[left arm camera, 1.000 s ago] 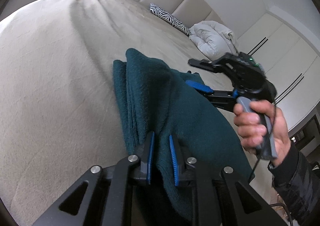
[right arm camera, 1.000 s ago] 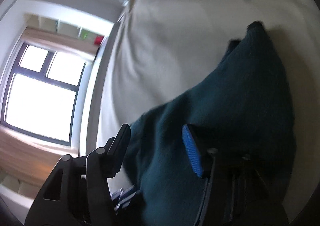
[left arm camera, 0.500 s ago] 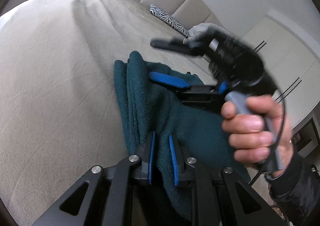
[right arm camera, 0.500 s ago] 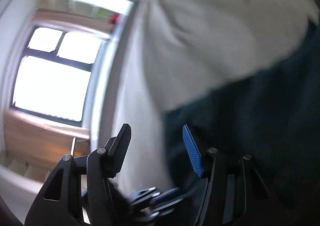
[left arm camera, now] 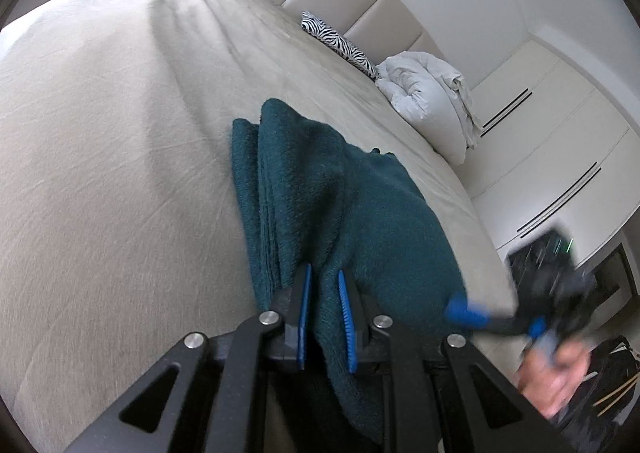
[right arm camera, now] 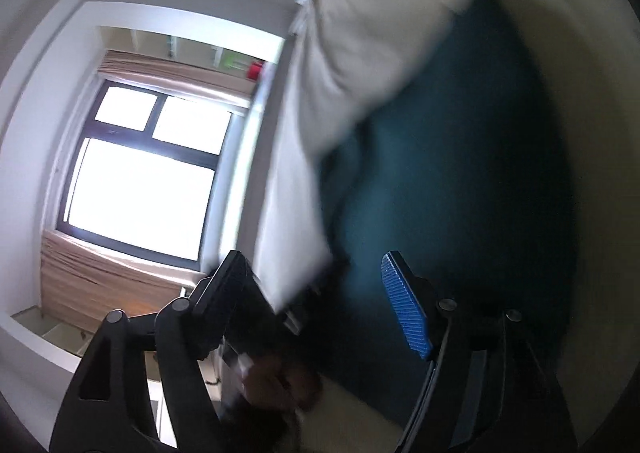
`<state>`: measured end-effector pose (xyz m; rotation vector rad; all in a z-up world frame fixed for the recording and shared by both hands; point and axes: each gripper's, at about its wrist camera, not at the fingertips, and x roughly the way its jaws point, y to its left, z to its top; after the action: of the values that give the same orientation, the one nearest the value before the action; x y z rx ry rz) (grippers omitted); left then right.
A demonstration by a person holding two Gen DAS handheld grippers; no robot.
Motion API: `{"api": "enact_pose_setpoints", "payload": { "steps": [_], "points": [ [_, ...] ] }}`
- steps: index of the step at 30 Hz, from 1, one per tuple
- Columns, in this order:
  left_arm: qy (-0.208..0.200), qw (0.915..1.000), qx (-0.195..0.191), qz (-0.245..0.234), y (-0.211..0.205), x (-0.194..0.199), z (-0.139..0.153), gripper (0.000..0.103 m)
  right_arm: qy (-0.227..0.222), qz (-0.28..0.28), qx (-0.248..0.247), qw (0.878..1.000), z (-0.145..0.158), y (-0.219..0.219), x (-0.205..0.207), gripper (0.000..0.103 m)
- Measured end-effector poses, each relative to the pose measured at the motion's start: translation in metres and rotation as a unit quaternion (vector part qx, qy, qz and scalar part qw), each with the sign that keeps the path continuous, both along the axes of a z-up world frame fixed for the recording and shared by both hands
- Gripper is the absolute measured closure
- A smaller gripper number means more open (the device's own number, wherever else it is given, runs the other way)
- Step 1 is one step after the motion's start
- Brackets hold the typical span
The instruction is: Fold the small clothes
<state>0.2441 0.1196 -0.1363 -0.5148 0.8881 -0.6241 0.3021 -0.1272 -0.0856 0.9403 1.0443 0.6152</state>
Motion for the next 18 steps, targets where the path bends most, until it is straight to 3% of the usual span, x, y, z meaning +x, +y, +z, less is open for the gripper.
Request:
{"api": "enact_pose_setpoints", "payload": {
  "steps": [3,6,8,12,15,17,18],
  "points": [
    [0.007,0.9998,0.015,0.013,0.002,-0.01,0.013,0.085,-0.012,-0.009,-0.002,1.0,-0.006,-0.009,-0.028,0.036],
    [-0.007,0.9986,0.046,0.025,0.002,-0.032,0.032,0.072,-0.032,-0.013,0.018,0.999,0.01,-0.016,-0.049,0.032],
    [-0.011,0.9981,0.055,0.024,0.0,-0.045,0.036,0.068,-0.034,-0.007,0.016,0.999,0.009,-0.014,-0.054,0.031],
    [0.004,0.9955,0.093,0.019,-0.008,-0.057,0.02,0.066,-0.006,-0.003,0.017,1.0,-0.026,-0.011,-0.047,0.033],
    [0.004,0.9962,0.084,0.024,-0.003,-0.06,0.026,0.066,-0.001,-0.018,0.004,1.0,-0.001,-0.021,-0.061,0.031],
    [-0.002,0.9955,0.09,0.029,0.001,-0.06,0.034,0.063,-0.035,-0.025,-0.004,0.999,0.024,-0.027,-0.065,0.03],
    [-0.008,0.9951,0.092,0.035,0.004,-0.06,0.04,0.055,-0.044,-0.032,-0.014,0.998,0.034,-0.032,-0.063,0.03]
  ]
}}
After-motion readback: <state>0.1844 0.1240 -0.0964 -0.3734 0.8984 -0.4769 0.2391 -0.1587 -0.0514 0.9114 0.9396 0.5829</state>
